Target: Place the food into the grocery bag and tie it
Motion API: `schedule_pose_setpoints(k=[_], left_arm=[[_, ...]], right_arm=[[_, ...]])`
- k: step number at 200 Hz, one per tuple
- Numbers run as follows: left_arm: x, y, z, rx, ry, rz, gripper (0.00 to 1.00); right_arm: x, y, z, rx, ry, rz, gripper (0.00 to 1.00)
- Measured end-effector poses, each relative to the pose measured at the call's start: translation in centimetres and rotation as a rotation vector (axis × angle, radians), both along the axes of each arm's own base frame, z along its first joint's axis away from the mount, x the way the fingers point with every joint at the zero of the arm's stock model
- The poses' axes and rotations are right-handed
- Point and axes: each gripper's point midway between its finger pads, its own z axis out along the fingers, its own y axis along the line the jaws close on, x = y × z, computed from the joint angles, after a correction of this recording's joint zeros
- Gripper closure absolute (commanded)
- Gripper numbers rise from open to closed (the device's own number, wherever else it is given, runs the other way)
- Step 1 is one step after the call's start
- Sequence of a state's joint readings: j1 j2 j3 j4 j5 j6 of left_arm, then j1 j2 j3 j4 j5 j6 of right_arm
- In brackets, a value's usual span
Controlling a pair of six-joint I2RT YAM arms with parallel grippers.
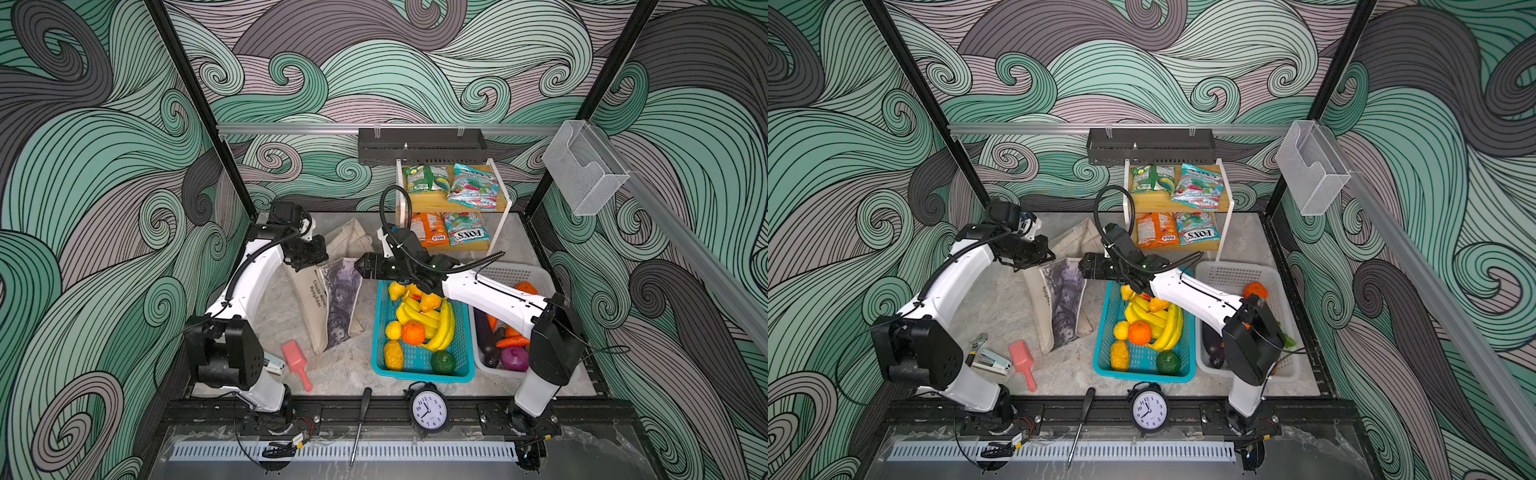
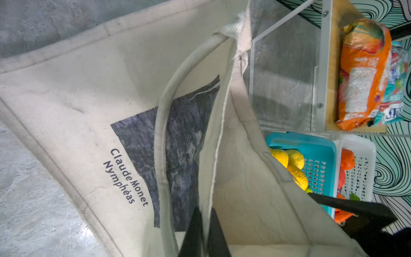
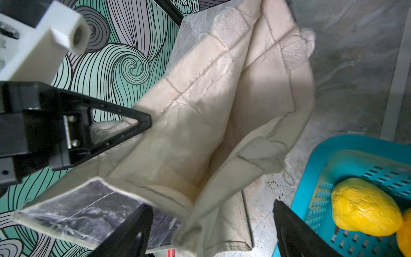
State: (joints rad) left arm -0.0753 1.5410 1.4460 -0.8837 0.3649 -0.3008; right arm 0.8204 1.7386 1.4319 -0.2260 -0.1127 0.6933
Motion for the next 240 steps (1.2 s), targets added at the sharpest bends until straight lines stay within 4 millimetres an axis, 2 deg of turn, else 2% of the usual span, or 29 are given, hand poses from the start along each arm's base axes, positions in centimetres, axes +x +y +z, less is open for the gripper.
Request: schedule_pose_setpoints(k=[31,50,80,115,144,164,187,209,225,240], left_arm=[[-1.9,0.3,1.3,-0.004,-0.045,0.01,1.0],[-2.6,0.0,2.7,-0.068,-0.112,0.023,1.0],[-2.1,-1.4,5.2,-0.205,-0.186,0.006,1.0],[-1.9,-2.7,7.9,-0.304,-0.263,-0.024,1.0],[-3.7,-3.0,10.2,-0.331,-0.354,-0.06,1.0],[-5.3,-3.3,11.2,-0.341,-0.404,-0.099,1.0],[-6.5,-3.5,11.0,-0.34,-0.422,-0.133,1.0],[-6.8,-3.6,9.3,-0.337,-0.395,-0.141,1.0],[-7.0,-3.6,7.9,-0.334,-0.367,-0.139,1.0],[-7.0,-3.6,7.4,-0.332,-0.36,-0.14,1.0]], right_arm=[[-0.6,-1.1,1.6,0.03,-0.02,-0.016,0.07],[-0.8,-1.6,2.8,0.056,-0.033,-0.029,0.01],[-1.1,-2.9,4.2,0.084,-0.046,-0.075,0.01],[-0.9,-5.7,5.1,0.14,-0.013,-0.16,0.01],[-0.3,-7.2,5.6,0.201,0.004,-0.216,0.01],[-0.2,-7.2,5.9,0.227,0.014,-0.223,0.01],[-0.4,-6.6,6.2,0.256,0.032,-0.212,0.01],[-0.5,-5.6,6.2,0.28,0.05,-0.198,0.01],[-0.7,-4.3,5.3,0.282,0.079,-0.177,0.02],[-0.8,-2.9,4.0,0.286,0.12,-0.152,0.04]])
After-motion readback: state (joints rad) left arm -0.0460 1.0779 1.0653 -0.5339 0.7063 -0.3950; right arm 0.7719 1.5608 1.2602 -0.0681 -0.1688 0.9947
